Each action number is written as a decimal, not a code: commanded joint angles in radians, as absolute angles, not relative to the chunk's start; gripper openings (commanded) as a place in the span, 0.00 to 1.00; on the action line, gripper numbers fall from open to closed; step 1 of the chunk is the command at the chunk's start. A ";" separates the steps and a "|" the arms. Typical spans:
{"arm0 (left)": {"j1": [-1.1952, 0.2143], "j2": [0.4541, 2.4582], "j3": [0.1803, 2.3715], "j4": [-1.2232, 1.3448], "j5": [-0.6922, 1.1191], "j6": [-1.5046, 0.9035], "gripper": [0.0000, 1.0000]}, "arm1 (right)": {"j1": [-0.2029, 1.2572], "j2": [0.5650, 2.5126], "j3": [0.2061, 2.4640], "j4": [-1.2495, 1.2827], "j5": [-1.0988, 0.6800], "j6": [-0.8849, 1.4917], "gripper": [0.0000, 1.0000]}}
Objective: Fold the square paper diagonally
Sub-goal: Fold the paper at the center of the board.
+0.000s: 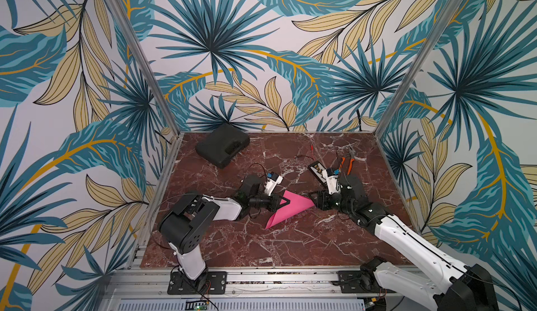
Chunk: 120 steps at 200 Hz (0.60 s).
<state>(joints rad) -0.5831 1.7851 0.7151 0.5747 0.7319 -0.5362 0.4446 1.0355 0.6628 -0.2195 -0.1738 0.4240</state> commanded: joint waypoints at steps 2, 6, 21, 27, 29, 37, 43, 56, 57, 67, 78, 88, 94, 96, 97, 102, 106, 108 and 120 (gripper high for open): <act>-0.581 1.845 0.783 0.617 0.635 -0.630 0.00 | 0.441 1.064 0.651 -0.238 -0.160 0.593 0.49; -0.579 1.854 0.791 0.608 0.621 -0.628 0.00 | 0.442 1.077 0.656 -0.236 -0.175 0.608 0.47; -0.577 1.888 0.818 0.585 0.586 -0.620 0.00 | 0.442 1.144 0.676 -0.193 -0.230 0.659 0.40; -0.574 1.901 0.828 0.577 0.573 -0.620 0.00 | 0.445 1.174 0.685 -0.179 -0.241 0.681 0.37; -0.573 1.906 0.833 0.574 0.568 -0.620 0.00 | 0.444 1.184 0.689 -0.176 -0.244 0.686 0.35; -0.569 1.922 0.843 0.569 0.551 -0.625 0.00 | 0.449 1.225 0.701 -0.156 -0.250 0.711 0.31; -0.567 1.935 0.847 0.575 0.542 -0.635 0.00 | 0.453 1.253 0.706 -0.134 -0.250 0.729 0.29; -0.558 1.957 0.851 0.590 0.524 -0.650 0.00 | 0.469 1.315 0.725 -0.078 -0.240 0.765 0.28; -0.558 1.959 0.851 0.591 0.523 -0.651 0.00 | 0.470 1.320 0.727 -0.075 -0.239 0.768 0.28; -0.554 1.970 0.851 0.587 0.501 -0.654 0.00 | 0.482 1.366 0.754 -0.054 -0.225 0.778 0.27; -0.551 1.976 0.848 0.580 0.485 -0.655 0.00 | 0.495 1.421 0.796 -0.055 -0.211 0.777 0.27; -0.551 1.977 0.847 0.563 0.465 -0.653 0.00 | 0.509 1.472 0.838 -0.062 -0.200 0.773 0.25; -0.551 1.976 0.844 0.554 0.454 -0.652 0.00 | 0.516 1.502 0.862 -0.061 -0.195 0.775 0.24; -0.551 1.977 0.843 0.550 0.449 -0.651 0.00 | 0.521 1.511 0.870 -0.060 -0.193 0.775 0.24; -0.550 1.977 0.843 0.549 0.446 -0.652 0.00 | 0.522 1.515 0.874 -0.060 -0.191 0.776 0.24; -0.551 1.976 0.841 0.539 0.433 -0.653 0.00 | 0.528 1.540 0.891 -0.060 -0.185 0.780 0.23; -0.550 1.975 0.839 0.533 0.423 -0.656 0.00 | 0.532 1.559 0.905 -0.058 -0.182 0.783 0.23; -0.549 1.975 0.839 0.531 0.420 -0.657 0.00 | 0.535 1.568 0.912 -0.057 -0.181 0.784 0.22; -0.549 1.976 0.835 0.521 0.407 -0.663 0.00 | 0.545 1.627 0.953 -0.064 -0.175 0.791 0.20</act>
